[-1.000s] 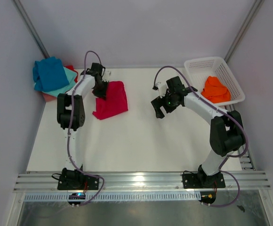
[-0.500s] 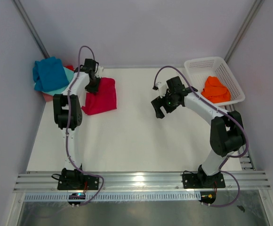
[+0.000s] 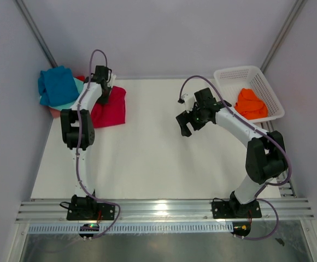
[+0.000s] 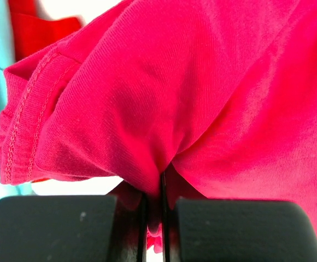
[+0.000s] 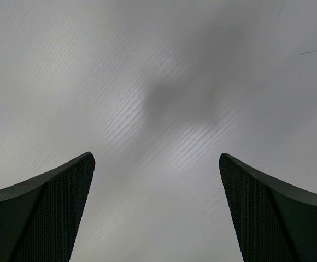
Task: Fold and stack the t-shirts
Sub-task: Neatly place the folded tshirt to the corner
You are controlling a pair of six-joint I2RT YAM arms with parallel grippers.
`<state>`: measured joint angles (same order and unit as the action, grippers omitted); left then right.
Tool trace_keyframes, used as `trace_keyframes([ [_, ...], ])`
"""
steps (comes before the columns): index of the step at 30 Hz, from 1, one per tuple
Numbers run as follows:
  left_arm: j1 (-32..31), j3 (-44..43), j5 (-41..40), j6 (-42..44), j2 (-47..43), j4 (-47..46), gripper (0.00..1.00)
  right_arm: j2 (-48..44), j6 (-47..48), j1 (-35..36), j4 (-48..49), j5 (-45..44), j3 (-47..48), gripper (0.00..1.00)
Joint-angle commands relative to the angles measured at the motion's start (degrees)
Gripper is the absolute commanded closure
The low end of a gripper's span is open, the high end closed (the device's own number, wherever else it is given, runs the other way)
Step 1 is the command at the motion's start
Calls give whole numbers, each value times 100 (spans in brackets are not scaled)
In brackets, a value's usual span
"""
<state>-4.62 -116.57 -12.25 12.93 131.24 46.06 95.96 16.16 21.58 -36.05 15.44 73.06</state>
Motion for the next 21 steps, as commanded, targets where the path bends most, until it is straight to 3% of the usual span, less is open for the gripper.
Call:
trace_keyframes([
  [1, 198, -252, -470, 263, 86, -449, 100, -262, 1, 13, 19, 20, 7, 1],
  [21, 427, -919, -1350, 1361, 613, -1451, 100, -218, 10, 13, 28, -68, 16, 1],
])
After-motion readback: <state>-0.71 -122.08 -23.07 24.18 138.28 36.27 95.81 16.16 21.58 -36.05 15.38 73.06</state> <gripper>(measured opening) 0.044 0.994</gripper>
